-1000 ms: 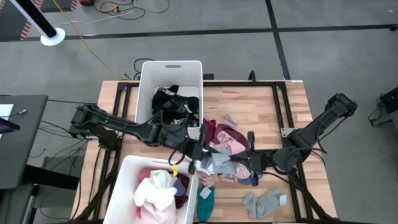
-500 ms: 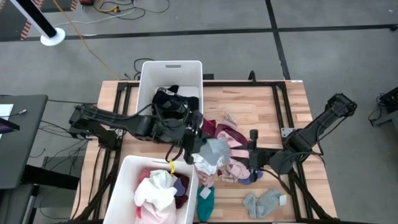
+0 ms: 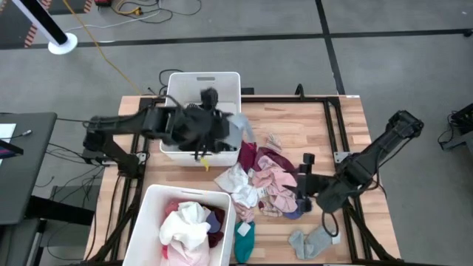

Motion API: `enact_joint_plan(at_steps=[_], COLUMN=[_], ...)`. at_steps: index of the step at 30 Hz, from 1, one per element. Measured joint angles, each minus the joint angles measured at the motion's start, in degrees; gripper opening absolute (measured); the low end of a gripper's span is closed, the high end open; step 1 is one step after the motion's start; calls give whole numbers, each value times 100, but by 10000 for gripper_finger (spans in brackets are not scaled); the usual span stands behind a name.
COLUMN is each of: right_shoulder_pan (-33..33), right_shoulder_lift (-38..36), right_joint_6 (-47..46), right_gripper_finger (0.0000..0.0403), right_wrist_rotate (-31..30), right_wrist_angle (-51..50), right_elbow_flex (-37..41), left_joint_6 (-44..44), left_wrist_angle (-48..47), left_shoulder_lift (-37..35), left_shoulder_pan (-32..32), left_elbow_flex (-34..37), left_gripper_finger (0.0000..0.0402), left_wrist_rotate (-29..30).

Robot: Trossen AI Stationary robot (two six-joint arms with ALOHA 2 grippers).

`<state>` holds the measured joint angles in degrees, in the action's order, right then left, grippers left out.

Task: Sort clothes
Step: Put the gray underwear into the top white laundry bin

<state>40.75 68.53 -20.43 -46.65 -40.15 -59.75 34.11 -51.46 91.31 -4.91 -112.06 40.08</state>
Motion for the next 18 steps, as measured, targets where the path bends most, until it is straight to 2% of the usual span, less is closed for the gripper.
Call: enact_joint_plan(at_steps=[6,11,18], right_shoulder_pan=[395,656,884], right_shoulder_lift=[0,0,2], right_joint_6=[-930,-1398,-1691], right_gripper_finger=[209,202,198], right_wrist_rotate=[2,2,2], right_wrist_angle=[-549,-658,-658], right_elbow_flex=[0,0,0], left_joint_6=[-488,-643,-740], left_wrist_angle=[-1070,-1399,-1492], left_shoulder_lift=[2,18,70], left_shoulder_pan=[852,1606,2480], left_elbow_flex=[-259,-259,-257], left_gripper_finger=[3,4,5], left_wrist_rotate=[19,-29,-826])
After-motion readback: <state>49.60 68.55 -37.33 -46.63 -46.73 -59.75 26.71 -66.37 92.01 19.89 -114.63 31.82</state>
